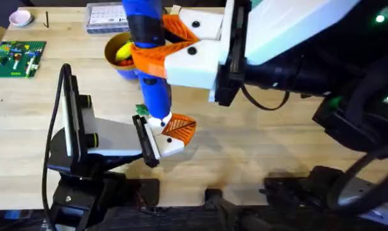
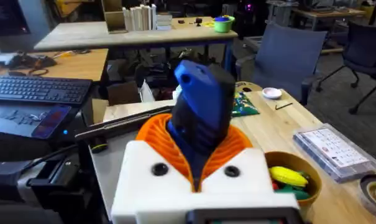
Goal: Pick up the gripper from the table and insert it into the empty holder that is missing its gripper. Then pick up a screw, insert it into the mounting hole, and use the screwdriver to tighten it. Finally, clean up the table by picking up the vegetable and placing it into the bucket.
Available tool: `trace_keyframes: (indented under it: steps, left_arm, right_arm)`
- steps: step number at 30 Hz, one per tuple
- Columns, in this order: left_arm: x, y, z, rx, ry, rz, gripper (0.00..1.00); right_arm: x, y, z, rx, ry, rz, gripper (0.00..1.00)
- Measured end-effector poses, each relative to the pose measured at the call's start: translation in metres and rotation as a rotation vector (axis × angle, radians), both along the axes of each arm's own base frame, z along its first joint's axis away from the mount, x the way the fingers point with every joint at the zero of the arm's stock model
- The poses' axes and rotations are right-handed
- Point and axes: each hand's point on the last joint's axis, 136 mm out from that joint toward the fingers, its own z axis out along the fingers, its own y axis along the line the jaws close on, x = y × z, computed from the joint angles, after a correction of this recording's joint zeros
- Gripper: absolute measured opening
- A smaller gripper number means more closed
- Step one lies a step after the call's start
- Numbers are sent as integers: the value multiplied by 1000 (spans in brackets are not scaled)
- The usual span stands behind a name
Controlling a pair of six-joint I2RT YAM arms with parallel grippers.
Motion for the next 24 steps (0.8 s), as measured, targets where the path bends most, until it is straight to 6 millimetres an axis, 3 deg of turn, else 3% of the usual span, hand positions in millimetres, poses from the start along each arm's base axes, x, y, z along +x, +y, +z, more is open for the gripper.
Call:
trace_keyframes:
  steps: [24]
  left_arm:
    - [0,0,0,0,0,0,3]
  right_arm:
    - [2,6,-9,-18,16,12,21]
